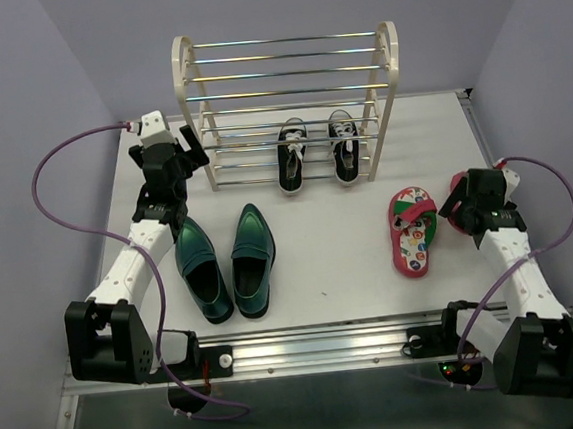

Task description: Place and organize the shoes onto the shoe shelf

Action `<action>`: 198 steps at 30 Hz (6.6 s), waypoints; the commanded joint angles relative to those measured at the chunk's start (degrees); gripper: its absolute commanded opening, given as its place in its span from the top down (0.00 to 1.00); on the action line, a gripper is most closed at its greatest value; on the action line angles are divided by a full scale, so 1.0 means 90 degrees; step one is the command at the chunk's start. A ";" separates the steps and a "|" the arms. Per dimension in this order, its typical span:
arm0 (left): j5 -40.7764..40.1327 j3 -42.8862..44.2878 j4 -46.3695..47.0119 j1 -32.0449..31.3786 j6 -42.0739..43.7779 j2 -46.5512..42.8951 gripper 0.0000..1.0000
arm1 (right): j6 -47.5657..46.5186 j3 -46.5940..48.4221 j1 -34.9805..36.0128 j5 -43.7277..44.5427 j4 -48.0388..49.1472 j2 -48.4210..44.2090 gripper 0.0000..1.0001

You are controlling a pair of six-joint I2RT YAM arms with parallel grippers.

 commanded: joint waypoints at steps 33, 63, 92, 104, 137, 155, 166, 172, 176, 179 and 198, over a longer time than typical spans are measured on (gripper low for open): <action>-0.0259 -0.0104 0.0268 -0.0027 0.0037 -0.0219 0.01 | 0.1066 -0.0083 0.0023 0.0515 0.0799 0.2002 0.09; -0.0357 -0.0202 0.0277 -0.0027 0.0017 -0.0434 0.01 | 0.0480 0.0044 0.0023 0.1256 0.1990 0.2734 0.00; -0.0318 -0.0358 0.0385 -0.0027 0.0017 -0.0649 0.01 | 0.0323 -0.0366 0.0023 0.0867 0.3631 0.3691 0.00; -0.0191 -0.0348 0.0404 -0.0027 -0.0002 -0.0688 0.01 | -0.0357 -0.0708 0.0023 0.0517 0.3855 0.2385 0.99; 0.0199 -0.0202 0.0297 -0.0027 -0.0159 -0.1225 0.01 | -0.1317 0.2396 0.0648 -0.4770 0.1736 -0.1065 0.99; 0.0453 -0.0026 0.0229 -0.0027 -0.0032 -0.1450 0.01 | -0.1785 0.2866 0.2311 -0.5712 0.0878 0.0047 0.99; 0.0775 0.0374 0.0365 -0.0027 0.0154 -0.1011 0.01 | -0.1835 0.2994 0.4241 -0.2497 0.1666 0.1221 0.99; 0.0912 0.0550 0.0453 -0.0027 0.0173 -0.0825 0.01 | -0.1884 0.3003 0.4768 -0.1254 0.1990 0.1455 0.99; 0.0981 0.0716 0.0473 -0.0027 0.0203 -0.0688 0.01 | -0.1913 0.3033 0.4847 -0.0892 0.2195 0.1591 0.99; 0.1068 0.0794 0.0502 -0.0027 0.0212 -0.0561 0.01 | -0.1718 0.3110 0.4847 -0.0230 0.2186 0.1747 0.99; 0.1518 0.1224 0.0824 -0.0027 0.0378 0.0190 0.01 | -0.1249 0.3140 0.4964 0.1413 0.4090 0.2801 0.99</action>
